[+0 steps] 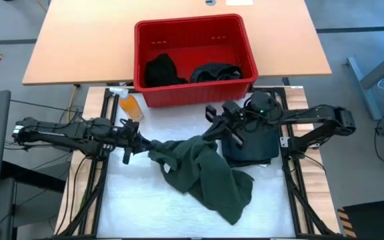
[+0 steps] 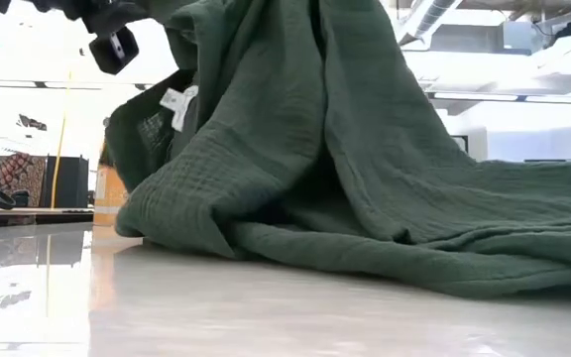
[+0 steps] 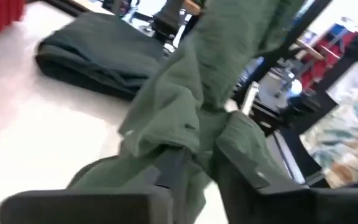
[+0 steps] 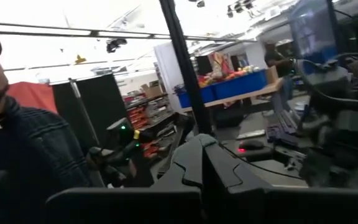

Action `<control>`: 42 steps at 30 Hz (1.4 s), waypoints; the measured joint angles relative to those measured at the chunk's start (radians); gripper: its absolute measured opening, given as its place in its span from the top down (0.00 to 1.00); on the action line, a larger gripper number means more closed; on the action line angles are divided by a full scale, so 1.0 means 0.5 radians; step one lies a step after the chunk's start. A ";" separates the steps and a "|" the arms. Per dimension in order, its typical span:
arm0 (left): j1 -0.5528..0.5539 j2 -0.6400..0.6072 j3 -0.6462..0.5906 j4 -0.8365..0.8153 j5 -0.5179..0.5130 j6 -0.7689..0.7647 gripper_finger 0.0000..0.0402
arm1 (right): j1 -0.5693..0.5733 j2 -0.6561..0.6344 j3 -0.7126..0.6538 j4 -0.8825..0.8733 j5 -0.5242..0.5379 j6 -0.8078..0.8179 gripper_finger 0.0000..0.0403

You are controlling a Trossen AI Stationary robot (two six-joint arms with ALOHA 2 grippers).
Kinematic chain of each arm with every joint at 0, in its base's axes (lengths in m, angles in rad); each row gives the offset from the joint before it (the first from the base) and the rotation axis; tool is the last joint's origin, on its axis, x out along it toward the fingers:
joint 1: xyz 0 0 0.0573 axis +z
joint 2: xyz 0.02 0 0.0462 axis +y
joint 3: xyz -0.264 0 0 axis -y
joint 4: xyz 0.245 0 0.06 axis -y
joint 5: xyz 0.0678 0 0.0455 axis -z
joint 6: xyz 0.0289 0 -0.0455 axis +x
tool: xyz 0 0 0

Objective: Fold Laundry from Bin
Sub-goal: Fold the green polo shirt

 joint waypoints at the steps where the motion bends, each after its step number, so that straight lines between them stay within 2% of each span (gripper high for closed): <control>1: 0.000 0.002 0.000 0.002 -0.029 -0.002 0.79 | -0.003 0.003 -0.006 0.013 -0.011 0.001 0.96; 4: 0.000 -0.001 -0.001 0.087 -0.156 0.004 0.69 | -0.018 0.008 -0.038 0.012 -0.021 0.047 0.96; 6: 0.002 -0.006 -0.001 0.275 -0.241 0.080 0.64 | -0.033 0.008 -0.055 0.016 -0.018 0.103 0.96; 10: 0.002 -0.017 0.000 0.764 -0.265 0.417 0.56 | -0.046 0.008 -0.053 0.029 -0.020 0.149 0.96; 12: -0.003 -0.017 0.000 0.906 -0.266 0.571 0.55 | -0.055 0.008 -0.053 0.027 -0.027 0.153 0.96; 15: -0.022 -0.017 0.000 0.931 -0.329 0.697 0.55 | -0.058 0.008 -0.053 0.024 -0.043 0.179 0.96; 17: -0.024 -0.020 0.000 0.837 -0.348 0.712 0.55 | -0.058 0.008 -0.053 0.024 -0.069 0.188 0.96; 20: -0.023 -0.051 0.000 0.553 -0.350 0.488 0.55 | -0.058 0.008 -0.053 0.021 -0.097 0.214 0.96; 25: 0.021 -0.091 0.000 -0.096 -0.533 -0.424 0.55 | -0.058 0.008 -0.053 0.019 -0.143 0.234 0.96; 27: 0.027 -0.106 0.000 -0.235 -0.495 -0.595 0.54 | -0.058 0.008 -0.053 0.019 -0.144 0.227 0.96; 33: 0.035 -0.199 0.000 -0.314 -0.135 -0.582 0.54 | -0.069 0.008 -0.052 0.019 -0.145 0.217 0.96; 36: 0.034 -0.290 0.000 -0.410 -0.003 -0.681 0.54 | -0.071 0.008 -0.051 0.019 -0.144 0.209 0.96; 39: 0.035 -0.388 0.000 -0.425 0.002 -0.743 0.54 | -0.071 0.008 -0.051 0.019 -0.144 0.208 0.96; 42: 0.010 -0.418 0.000 -0.178 -0.112 -0.628 0.54 | -0.071 0.008 -0.051 0.019 -0.143 0.183 0.96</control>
